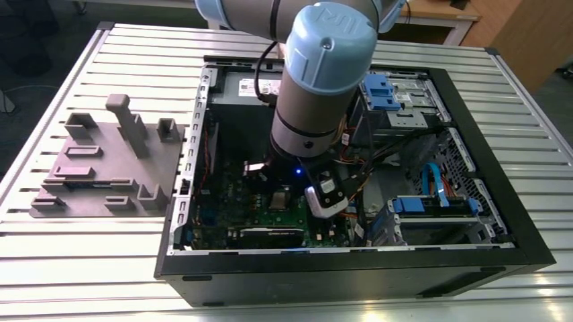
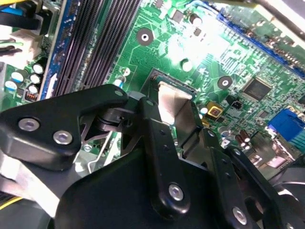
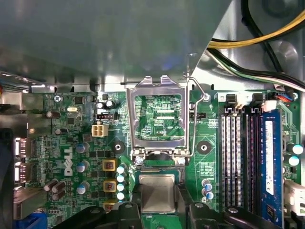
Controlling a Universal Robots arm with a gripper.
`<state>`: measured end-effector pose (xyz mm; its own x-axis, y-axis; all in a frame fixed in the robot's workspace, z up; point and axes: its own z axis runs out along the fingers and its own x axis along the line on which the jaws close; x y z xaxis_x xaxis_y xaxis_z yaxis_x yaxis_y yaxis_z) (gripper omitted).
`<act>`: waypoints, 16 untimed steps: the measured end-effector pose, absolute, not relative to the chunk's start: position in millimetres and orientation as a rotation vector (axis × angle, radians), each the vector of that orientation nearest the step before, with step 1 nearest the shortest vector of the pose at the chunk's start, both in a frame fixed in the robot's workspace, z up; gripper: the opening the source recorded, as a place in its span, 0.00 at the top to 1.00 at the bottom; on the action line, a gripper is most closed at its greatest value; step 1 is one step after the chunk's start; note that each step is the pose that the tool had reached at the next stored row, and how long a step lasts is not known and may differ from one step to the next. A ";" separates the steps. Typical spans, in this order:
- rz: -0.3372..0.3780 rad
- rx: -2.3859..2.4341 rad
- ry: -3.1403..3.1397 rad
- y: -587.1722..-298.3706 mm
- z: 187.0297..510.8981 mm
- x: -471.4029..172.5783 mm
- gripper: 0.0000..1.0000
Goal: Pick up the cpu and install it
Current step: 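Place the cpu into insertion slot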
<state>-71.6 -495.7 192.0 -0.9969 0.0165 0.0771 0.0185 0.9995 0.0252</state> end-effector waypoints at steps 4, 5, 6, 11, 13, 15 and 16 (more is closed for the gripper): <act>-0.040 -0.027 -3.064 -495.7 192.0 -70.7 0.60; -0.040 -0.027 -3.064 -495.6 192.4 -70.6 0.60; -0.040 -0.027 -3.065 -495.6 193.1 -70.6 0.60; -0.033 -0.027 -3.064 -495.6 197.8 -70.5 0.60; -0.032 -0.027 -3.064 -495.7 197.9 -70.6 0.60; -0.032 -0.027 -3.064 -495.6 198.1 -71.4 0.60; -0.032 -0.027 -3.064 -495.6 198.1 -71.8 0.60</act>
